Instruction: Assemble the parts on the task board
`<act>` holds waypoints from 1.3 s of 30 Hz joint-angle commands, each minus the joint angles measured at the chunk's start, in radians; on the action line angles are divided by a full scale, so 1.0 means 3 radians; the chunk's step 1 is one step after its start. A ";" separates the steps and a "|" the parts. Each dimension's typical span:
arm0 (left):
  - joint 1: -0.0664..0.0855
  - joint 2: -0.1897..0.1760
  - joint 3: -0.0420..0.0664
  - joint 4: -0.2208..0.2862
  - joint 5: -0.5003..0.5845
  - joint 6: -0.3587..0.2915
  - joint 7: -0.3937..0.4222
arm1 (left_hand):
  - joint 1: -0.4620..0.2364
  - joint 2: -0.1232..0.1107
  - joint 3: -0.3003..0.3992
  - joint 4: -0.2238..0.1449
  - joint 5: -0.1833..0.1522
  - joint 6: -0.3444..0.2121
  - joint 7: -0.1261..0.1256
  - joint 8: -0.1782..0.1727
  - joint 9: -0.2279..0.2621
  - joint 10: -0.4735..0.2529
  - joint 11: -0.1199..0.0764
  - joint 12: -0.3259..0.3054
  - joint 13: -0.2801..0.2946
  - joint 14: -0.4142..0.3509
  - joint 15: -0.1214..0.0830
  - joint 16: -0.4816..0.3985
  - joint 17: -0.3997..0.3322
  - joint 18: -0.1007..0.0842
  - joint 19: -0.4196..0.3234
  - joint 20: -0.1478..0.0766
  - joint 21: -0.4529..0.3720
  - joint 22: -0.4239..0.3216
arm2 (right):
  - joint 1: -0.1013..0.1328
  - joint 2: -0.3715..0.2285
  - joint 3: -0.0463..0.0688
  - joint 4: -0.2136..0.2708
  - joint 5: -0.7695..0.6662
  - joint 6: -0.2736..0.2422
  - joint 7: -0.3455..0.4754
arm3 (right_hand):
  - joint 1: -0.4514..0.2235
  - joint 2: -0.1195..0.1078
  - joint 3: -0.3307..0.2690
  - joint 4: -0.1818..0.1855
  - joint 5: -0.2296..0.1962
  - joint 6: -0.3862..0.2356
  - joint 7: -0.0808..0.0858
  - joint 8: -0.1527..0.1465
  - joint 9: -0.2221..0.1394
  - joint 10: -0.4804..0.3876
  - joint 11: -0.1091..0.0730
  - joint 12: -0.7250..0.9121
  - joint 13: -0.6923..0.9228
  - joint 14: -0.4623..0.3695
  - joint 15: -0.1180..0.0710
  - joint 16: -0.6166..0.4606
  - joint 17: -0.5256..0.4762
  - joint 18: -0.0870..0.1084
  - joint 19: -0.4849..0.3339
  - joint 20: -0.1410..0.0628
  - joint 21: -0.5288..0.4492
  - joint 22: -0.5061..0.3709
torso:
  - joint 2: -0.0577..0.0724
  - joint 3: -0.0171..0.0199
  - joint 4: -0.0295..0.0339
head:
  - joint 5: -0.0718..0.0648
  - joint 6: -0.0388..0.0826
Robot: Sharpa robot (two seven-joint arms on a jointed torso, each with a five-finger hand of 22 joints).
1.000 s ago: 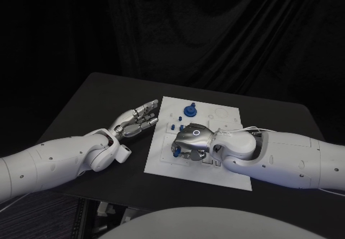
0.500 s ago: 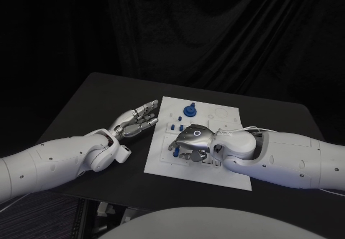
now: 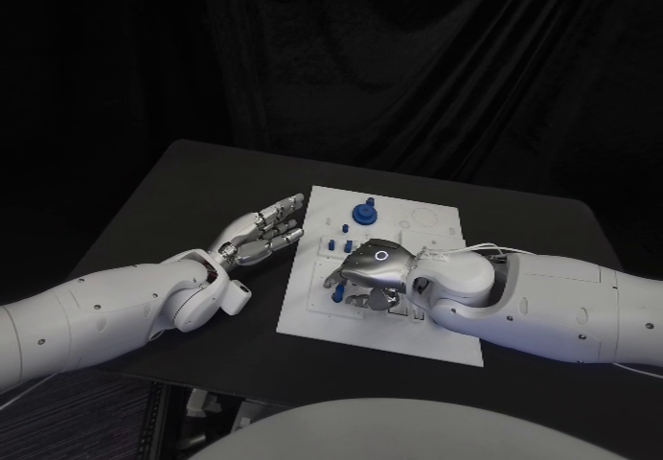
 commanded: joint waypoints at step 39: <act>-0.0015 -0.0035 0.0003 0.0046 0.0017 -0.0065 0.0272 | -0.0042 0.0032 -0.0007 -0.0003 0.0010 0.0052 0.0026 0.0018 0.0006 0.0003 0.0027 0.0017 0.0004 -0.0001 0.0021 -0.0012 -0.0006 0.0052 -0.0034 -0.0006 -0.0015 -0.0077 | 0.0387 -0.1551 -0.0001 0.0825 0.0789 -0.0043 -0.0596 | -0.0081 0.0176 -0.0317 0.0156 -0.0030 0.0867 0.0014 0.0626 0.0342 0.1363 -0.0323 0.4460 0.4247 0.0256 -0.0239 0.0434 0.0756 -0.0083 0.0264 -0.0210 0.0638 0.0684 | 0.0002 -0.0017 -0.0010 | 0.0012 0.0000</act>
